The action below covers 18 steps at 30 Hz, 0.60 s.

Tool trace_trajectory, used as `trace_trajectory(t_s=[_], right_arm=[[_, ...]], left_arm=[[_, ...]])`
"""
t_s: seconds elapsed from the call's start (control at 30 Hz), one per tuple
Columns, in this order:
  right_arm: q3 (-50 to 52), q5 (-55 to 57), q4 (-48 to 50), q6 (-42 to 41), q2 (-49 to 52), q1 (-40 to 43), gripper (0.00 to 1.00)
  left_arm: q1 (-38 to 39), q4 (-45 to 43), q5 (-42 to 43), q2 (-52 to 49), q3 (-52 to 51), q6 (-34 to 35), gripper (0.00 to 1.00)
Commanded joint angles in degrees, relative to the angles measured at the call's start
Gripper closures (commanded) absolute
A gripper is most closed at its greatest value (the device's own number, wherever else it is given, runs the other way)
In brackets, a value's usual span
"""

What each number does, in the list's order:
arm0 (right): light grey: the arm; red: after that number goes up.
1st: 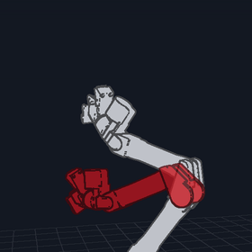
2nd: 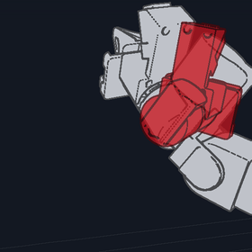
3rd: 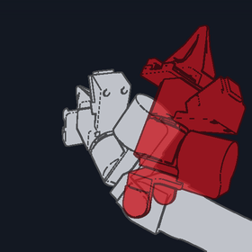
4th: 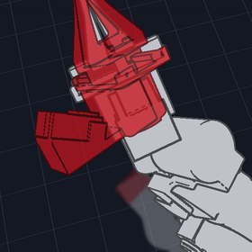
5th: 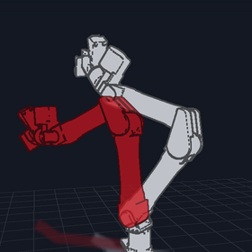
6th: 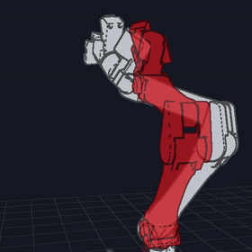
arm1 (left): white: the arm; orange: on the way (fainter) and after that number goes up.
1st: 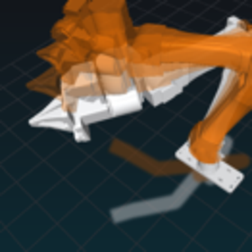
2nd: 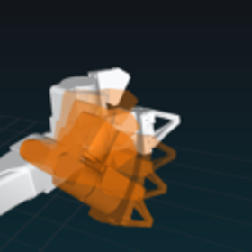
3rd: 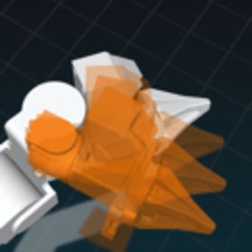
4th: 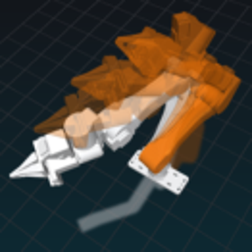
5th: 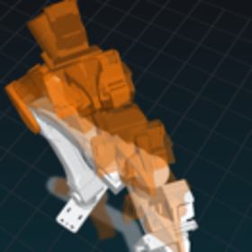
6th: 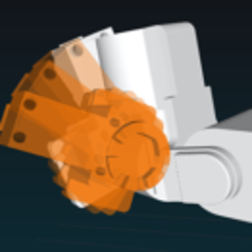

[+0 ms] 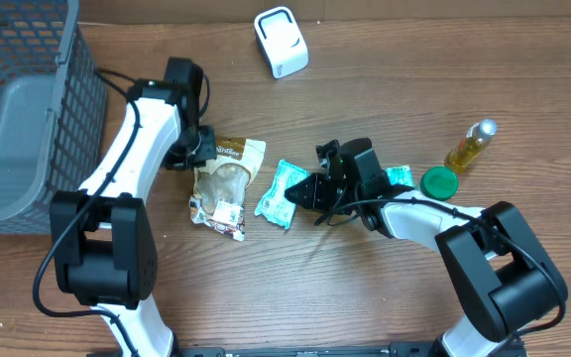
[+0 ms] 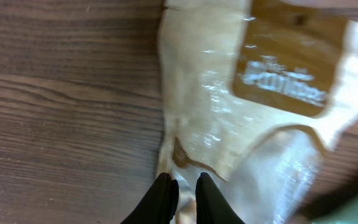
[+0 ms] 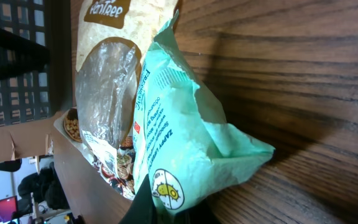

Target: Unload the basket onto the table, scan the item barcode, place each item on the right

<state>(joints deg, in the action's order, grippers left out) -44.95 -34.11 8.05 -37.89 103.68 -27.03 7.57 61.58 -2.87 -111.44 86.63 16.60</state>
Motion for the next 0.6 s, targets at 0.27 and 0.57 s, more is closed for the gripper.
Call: trace_trajectory(t_s=[0.27,0.57], right_arm=[[-0.8,-1.2,0.4,0.7,-0.1,0.2,0.96],[-0.8,-1.2,0.3,0.7,-0.1,0.2,0.96]], left_arm=[[0.6,-5.6,0.4,-0.6,-11.6,1.5,0.94],[1.7,-5.6,0.0,-0.6,-13.7,-0.7,0.96]])
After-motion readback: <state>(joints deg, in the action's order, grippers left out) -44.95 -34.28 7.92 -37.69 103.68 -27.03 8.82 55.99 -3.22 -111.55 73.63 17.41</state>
